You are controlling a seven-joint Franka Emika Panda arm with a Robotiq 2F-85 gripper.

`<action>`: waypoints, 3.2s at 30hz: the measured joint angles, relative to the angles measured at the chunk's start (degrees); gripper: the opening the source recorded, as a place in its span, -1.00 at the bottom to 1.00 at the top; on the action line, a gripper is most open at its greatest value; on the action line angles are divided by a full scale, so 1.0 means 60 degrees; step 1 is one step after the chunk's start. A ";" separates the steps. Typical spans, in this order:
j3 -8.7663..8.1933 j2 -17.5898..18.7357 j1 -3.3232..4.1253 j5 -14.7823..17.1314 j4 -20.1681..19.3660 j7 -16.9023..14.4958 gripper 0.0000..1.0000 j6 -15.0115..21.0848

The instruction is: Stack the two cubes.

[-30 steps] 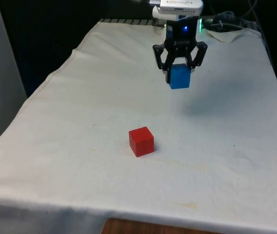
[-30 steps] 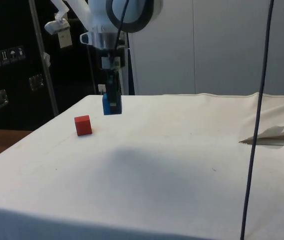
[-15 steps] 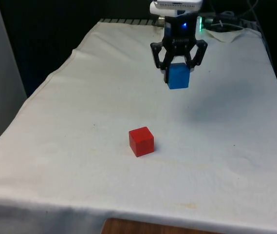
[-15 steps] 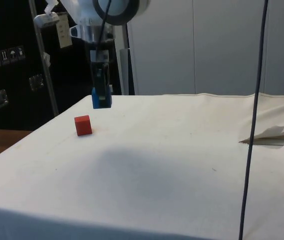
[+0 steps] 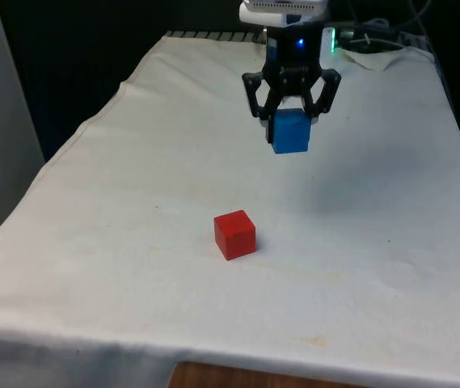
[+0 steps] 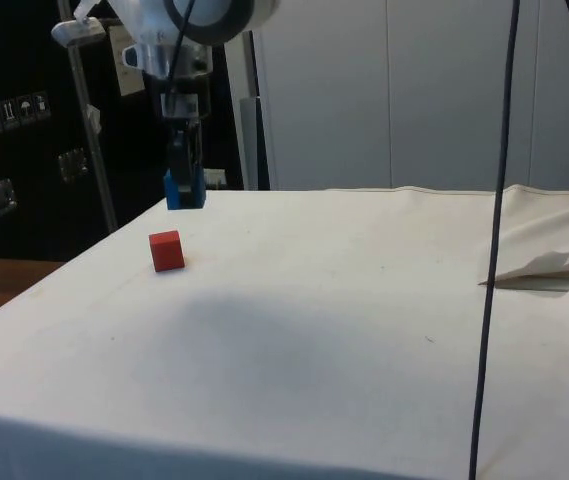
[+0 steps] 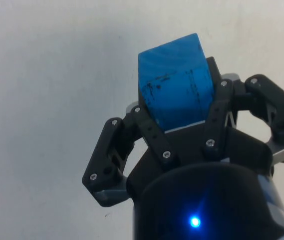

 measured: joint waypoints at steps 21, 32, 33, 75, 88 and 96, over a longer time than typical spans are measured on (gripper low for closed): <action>-0.0143 0.1079 -0.0124 0.0411 0.1633 -0.0210 -0.99 -0.0277; -0.0220 0.1576 -0.0201 0.0821 0.2473 -0.0525 -0.99 -0.0773; -0.0239 0.1671 -0.0210 0.0945 0.2636 -0.0621 -0.99 -0.0907; -0.0764 0.3476 -0.0477 0.2263 0.5243 -0.1642 -0.99 -0.2769; -0.0936 0.3896 -0.0516 0.2511 0.5395 -0.1948 -0.99 -0.2483; -0.0955 0.4173 -0.0516 0.2511 0.5577 -0.1967 -0.99 -0.2349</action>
